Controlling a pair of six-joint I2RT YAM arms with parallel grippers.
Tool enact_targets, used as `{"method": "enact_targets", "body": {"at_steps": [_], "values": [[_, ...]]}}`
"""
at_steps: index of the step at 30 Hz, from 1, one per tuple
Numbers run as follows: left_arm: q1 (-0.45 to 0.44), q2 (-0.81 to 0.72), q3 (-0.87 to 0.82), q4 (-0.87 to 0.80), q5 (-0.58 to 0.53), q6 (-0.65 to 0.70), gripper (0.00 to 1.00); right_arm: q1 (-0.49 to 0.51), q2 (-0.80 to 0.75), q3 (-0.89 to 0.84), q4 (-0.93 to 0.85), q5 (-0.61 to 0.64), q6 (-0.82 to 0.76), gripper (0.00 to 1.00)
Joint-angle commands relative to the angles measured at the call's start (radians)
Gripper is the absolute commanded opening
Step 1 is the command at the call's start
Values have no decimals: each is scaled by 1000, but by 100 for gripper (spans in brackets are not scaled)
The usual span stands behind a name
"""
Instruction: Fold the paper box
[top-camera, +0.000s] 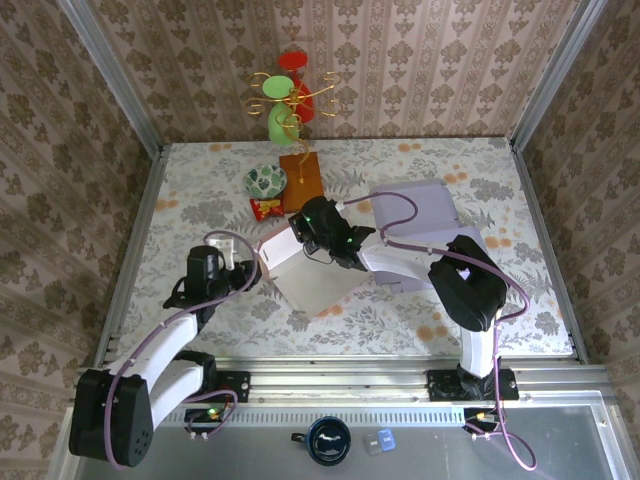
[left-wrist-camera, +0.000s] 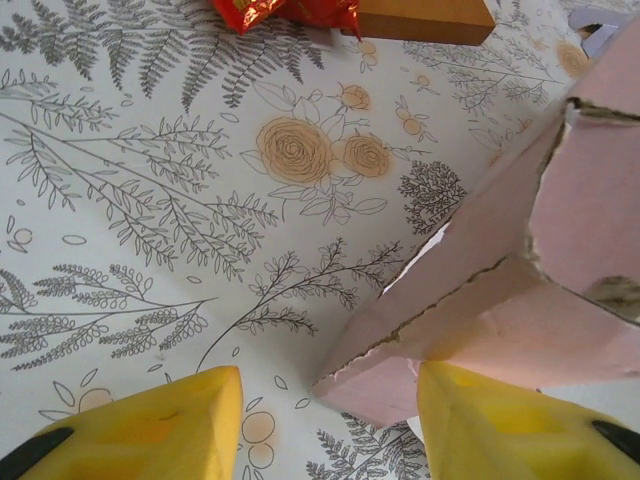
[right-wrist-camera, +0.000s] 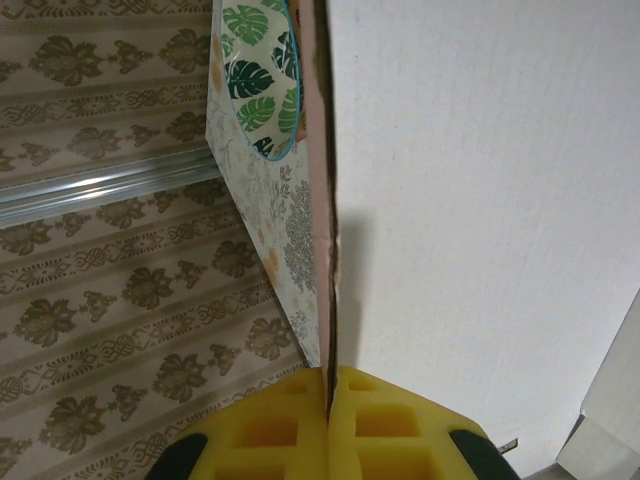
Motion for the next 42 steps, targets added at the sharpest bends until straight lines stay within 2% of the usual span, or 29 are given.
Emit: {"method": "enact_targets", "body": {"at_steps": [1,21,32,42], "values": [[-19,3,-4,41,-8,37,51,-3,-1,2,-29,-9,-4,0],[-84,130,53,120,-32,164,44,-5,-3,7,-5,-29,14,0],[-116,174,83,161,23,245,36,-7,7,30,8,-38,31,0],[-106,197,35,266,46,218,31,-15,-7,21,24,-50,38,0]]}}
